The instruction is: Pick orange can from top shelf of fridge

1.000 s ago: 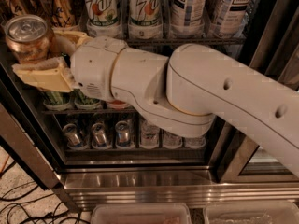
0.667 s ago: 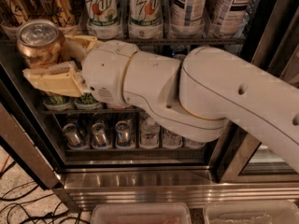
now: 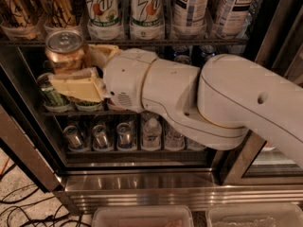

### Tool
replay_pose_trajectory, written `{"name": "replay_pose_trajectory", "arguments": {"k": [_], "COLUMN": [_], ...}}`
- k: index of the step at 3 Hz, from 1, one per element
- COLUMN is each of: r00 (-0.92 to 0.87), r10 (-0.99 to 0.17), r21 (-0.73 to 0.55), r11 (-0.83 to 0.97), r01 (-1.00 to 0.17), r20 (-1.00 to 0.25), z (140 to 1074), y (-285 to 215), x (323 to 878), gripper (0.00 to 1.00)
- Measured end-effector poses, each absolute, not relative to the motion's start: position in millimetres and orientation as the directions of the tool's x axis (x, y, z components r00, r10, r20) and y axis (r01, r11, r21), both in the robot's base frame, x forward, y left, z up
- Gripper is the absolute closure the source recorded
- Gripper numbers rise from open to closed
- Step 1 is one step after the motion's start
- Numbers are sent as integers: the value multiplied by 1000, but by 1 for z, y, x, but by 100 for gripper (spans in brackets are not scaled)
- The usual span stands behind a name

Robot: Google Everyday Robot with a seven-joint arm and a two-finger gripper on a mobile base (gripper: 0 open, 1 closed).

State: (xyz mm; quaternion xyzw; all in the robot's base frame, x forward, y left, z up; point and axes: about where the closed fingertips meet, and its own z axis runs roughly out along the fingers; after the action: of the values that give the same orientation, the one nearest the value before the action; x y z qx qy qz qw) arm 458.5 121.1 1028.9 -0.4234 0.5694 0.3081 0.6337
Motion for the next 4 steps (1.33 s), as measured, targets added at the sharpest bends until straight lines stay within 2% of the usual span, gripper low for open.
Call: {"name": "replay_pose_trajectory", "arguments": {"k": [4], "r00": [58], "r10": [-127], "r21": [-123], "r11": [597], "r01": [-793], "r20": [-990], "z": [1002], "y": [60], "x": [460], "gripper": [100]}}
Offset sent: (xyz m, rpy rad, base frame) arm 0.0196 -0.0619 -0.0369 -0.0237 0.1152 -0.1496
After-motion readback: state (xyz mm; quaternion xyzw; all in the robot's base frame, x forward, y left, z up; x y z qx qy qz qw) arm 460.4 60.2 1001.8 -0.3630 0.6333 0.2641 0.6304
